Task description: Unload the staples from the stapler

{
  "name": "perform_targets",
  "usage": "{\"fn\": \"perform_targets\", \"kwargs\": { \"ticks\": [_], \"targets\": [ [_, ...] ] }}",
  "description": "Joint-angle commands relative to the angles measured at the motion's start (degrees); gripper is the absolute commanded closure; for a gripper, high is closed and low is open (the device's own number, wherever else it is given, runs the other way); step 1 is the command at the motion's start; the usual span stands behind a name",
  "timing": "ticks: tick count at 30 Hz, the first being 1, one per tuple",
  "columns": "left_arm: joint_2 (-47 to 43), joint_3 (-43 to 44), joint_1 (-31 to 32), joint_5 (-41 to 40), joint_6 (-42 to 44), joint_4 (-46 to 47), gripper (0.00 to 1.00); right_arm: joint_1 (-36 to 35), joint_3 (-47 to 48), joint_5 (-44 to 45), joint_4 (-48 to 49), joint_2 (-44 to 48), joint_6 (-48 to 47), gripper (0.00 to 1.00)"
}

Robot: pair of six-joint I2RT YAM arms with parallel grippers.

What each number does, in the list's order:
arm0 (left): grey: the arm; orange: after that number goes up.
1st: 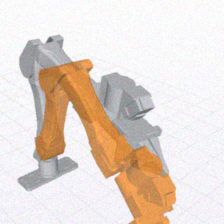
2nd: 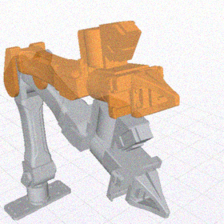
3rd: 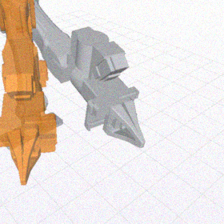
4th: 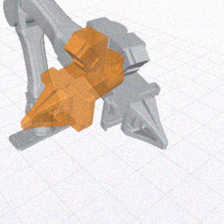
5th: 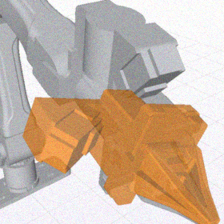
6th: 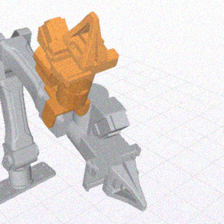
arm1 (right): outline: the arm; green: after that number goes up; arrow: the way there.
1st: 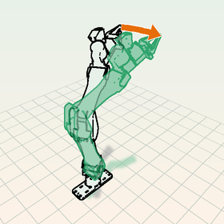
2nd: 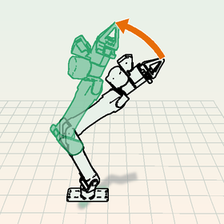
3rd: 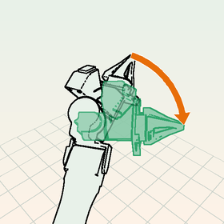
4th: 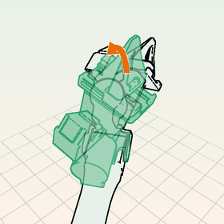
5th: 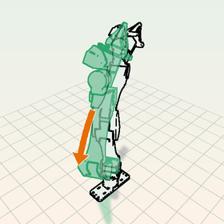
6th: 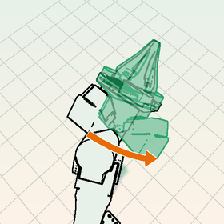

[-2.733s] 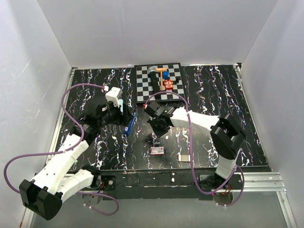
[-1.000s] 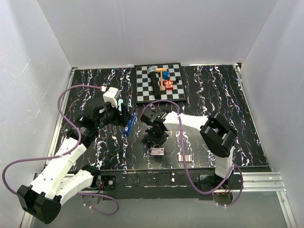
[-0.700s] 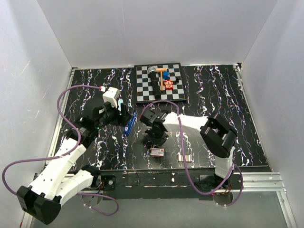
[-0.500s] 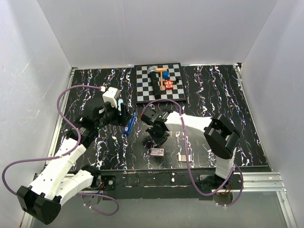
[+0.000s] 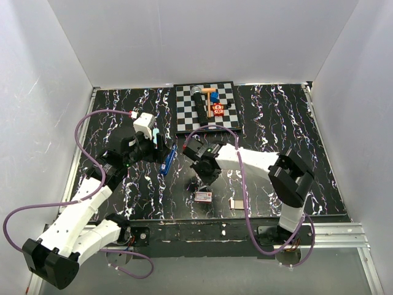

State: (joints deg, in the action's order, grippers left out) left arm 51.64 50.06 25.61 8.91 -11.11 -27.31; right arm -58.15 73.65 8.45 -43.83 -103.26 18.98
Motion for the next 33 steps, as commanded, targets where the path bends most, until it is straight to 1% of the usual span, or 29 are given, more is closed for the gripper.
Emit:
{"fn": "perform_targets", "kwargs": {
  "ticks": [1,8,13,20,33],
  "targets": [
    [0.4,-0.3,0.1,-0.8,0.4,0.5,0.35,0.3,5.8,1.3,0.6,-2.8,-1.5,0.92],
    [1.1,-0.3,0.1,-1.1,0.6,0.5,0.35,2.4,11.7,-1.9,0.4,-8.3,-2.5,0.92],
    [0.8,-0.3,0.1,-1.3,0.6,0.5,0.36,3.0,12.5,-3.9,0.0,-10.3,-2.5,0.91],
    [0.7,-0.2,0.1,-1.3,0.5,0.4,0.35,3.1,9.8,-6.0,-0.4,-10.6,-2.0,0.91],
    [0.0,-0.2,0.1,-1.3,0.6,0.4,0.35,3.0,1.0,-7.2,0.6,-6.8,-0.6,0.91]
  ]
}}
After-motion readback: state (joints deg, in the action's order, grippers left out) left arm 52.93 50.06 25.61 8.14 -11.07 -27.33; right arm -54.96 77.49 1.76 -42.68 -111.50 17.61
